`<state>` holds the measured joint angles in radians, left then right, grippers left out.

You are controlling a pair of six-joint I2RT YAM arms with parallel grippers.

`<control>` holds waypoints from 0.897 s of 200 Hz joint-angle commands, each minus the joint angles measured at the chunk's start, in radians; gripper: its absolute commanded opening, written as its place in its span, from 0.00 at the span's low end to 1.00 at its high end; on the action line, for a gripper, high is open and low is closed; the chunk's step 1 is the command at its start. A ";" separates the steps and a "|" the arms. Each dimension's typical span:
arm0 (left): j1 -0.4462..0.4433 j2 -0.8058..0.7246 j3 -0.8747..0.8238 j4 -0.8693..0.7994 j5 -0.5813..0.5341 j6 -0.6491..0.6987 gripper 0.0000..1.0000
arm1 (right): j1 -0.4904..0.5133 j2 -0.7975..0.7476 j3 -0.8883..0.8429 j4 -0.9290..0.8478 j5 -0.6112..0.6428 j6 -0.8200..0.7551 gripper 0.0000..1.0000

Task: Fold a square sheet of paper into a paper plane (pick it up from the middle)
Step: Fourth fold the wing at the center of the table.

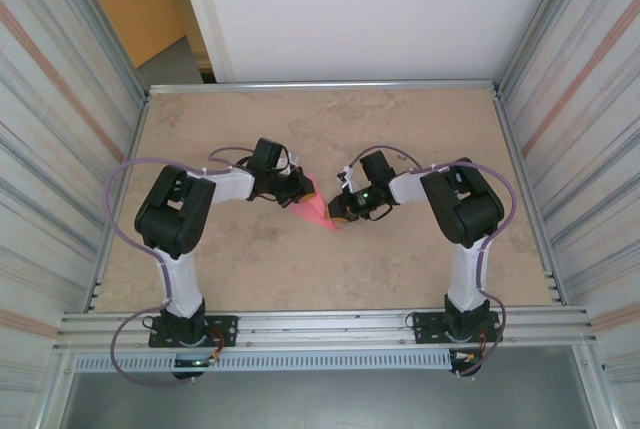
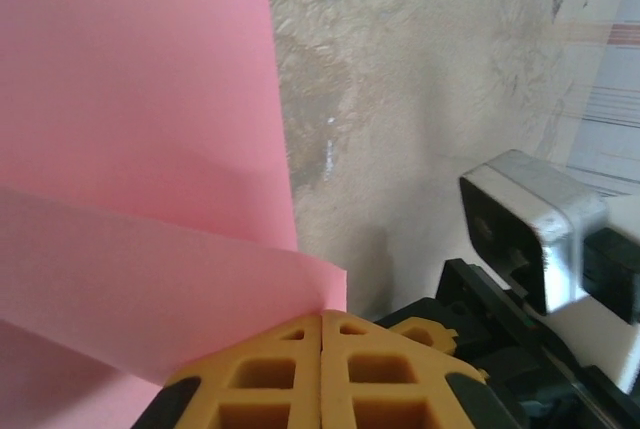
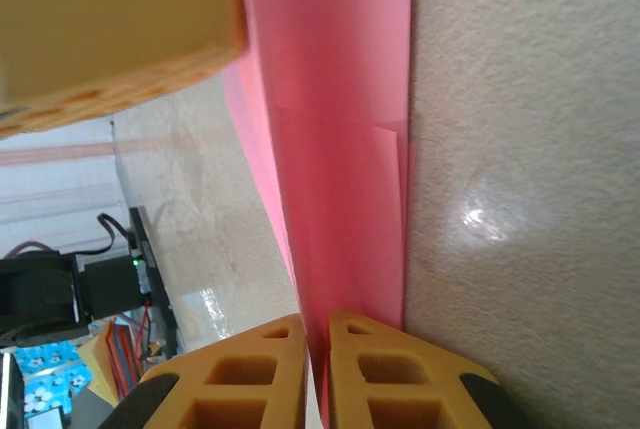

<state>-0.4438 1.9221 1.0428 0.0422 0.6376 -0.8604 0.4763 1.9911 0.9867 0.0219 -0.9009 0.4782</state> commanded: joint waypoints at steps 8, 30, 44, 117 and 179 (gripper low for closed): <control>0.007 0.030 0.003 -0.017 0.006 0.026 0.05 | -0.002 0.037 0.015 -0.042 0.043 0.002 0.17; 0.007 0.035 0.004 -0.016 0.005 0.029 0.05 | -0.003 0.037 0.014 -0.054 0.052 0.003 0.17; 0.007 0.037 0.006 -0.017 0.006 0.032 0.05 | -0.005 0.032 0.015 -0.063 0.057 0.002 0.17; 0.007 0.046 0.026 0.026 0.045 0.044 0.08 | -0.004 0.031 0.008 -0.088 0.090 -0.002 0.12; 0.008 0.033 0.033 0.025 0.056 0.060 0.10 | -0.004 0.024 -0.002 -0.082 0.118 0.006 0.09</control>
<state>-0.4438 1.9602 1.0519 0.0658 0.6739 -0.8333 0.4774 1.9915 0.9985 -0.0124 -0.8646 0.4866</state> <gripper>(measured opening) 0.096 0.091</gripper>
